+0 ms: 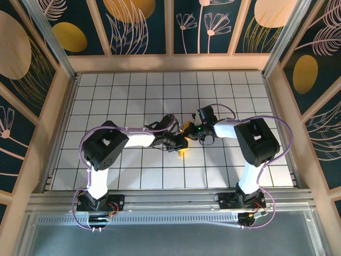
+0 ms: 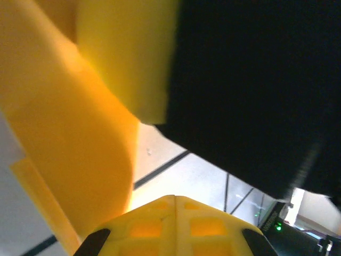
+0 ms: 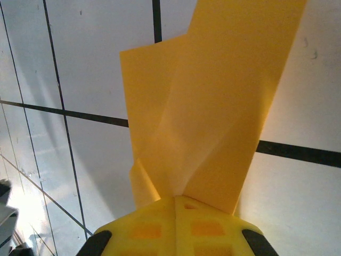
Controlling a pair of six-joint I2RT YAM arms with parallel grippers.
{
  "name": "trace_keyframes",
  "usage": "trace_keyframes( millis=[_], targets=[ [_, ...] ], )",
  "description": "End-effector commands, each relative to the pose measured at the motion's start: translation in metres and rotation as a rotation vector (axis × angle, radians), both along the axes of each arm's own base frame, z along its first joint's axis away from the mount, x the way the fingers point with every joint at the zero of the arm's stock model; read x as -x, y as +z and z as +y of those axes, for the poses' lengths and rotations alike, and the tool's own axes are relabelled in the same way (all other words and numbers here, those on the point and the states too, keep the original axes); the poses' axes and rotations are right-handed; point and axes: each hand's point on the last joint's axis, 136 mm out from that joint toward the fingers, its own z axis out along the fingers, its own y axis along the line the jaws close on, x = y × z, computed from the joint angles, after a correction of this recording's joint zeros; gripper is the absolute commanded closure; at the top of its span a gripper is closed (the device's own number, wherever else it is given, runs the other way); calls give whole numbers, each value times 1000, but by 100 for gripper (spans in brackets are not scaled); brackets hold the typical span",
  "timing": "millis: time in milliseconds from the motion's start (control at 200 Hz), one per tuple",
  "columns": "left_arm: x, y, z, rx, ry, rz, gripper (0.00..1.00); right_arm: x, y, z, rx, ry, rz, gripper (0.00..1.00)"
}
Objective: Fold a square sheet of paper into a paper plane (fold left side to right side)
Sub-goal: Fold the wing for the fifth time at the center of the table.
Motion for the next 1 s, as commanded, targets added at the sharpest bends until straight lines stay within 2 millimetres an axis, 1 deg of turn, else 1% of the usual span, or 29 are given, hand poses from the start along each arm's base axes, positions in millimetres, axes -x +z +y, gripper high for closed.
trace_keyframes(
  millis=[0,175,325,525,746,861,881,996],
  targets=[
    [0,-11,5,-47,-7,10,100,27,-49,-29,167,-33,123,100],
    [6,-24,9,-58,-4,37,100,27,-50,-30,177,-35,124,100],
    [13,-30,16,-70,-4,54,100,27,-51,-32,192,-35,126,100],
    [23,-33,21,-83,-17,66,100,26,-51,-33,199,-37,126,100],
    [36,-33,19,-95,-51,66,100,27,-52,-35,212,-37,128,100],
    [38,-31,18,-100,-54,59,100,27,-52,-35,213,-36,129,100],
    [44,-38,25,-119,-54,74,100,27,-52,-35,213,-36,129,100],
    [48,-39,28,-130,-58,77,100,27,-52,-35,216,-34,129,100]
  ],
)
